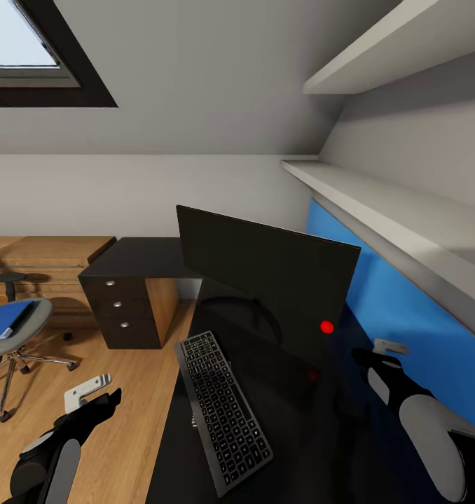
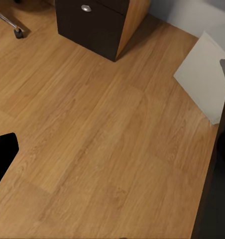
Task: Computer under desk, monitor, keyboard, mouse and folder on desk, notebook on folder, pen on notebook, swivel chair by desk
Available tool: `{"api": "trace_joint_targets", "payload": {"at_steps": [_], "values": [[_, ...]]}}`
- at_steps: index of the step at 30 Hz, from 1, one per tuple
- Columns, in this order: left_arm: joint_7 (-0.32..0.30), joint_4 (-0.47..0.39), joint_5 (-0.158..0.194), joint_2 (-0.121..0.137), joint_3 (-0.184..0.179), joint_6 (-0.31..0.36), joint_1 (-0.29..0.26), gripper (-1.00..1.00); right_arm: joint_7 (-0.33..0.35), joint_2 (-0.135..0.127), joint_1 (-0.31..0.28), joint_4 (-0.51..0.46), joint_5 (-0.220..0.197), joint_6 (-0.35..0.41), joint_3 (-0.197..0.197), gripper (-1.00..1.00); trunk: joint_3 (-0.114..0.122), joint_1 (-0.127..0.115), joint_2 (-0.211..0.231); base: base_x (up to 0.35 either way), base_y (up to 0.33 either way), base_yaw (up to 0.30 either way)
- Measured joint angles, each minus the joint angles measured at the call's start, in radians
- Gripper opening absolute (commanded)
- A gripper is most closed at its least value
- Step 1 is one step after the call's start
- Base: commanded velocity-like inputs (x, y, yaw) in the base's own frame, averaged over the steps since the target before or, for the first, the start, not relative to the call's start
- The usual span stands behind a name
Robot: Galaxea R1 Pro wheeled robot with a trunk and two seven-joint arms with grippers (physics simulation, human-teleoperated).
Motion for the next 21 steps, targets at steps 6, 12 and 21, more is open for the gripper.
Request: {"api": "trace_joint_targets", "payload": {"at_steps": [6,12,21], "values": [[0.000,0.000,0.000,0.000,0.000,0.000,0.000,1.00,0.000,0.000,0.000,0.001,0.000,0.000,0.000,1.00,0.000,0.000,0.000,0.000,0.000,0.000],[0.000,0.000,0.000,0.000,-0.001,0.000,0.000,1.00,0.000,0.000,0.000,0.003,0.000,0.000,0.000,1.00,0.000,0.000,0.000,0.005,-0.001,0.000],[-0.001,0.001,0.000,0.000,0.000,0.000,0.000,1.00,0.000,0.001,0.000,0.004,0.000,0.000,0.000,1.00,0.000,0.000,0.000,0.123,-0.101,0.000]]}}
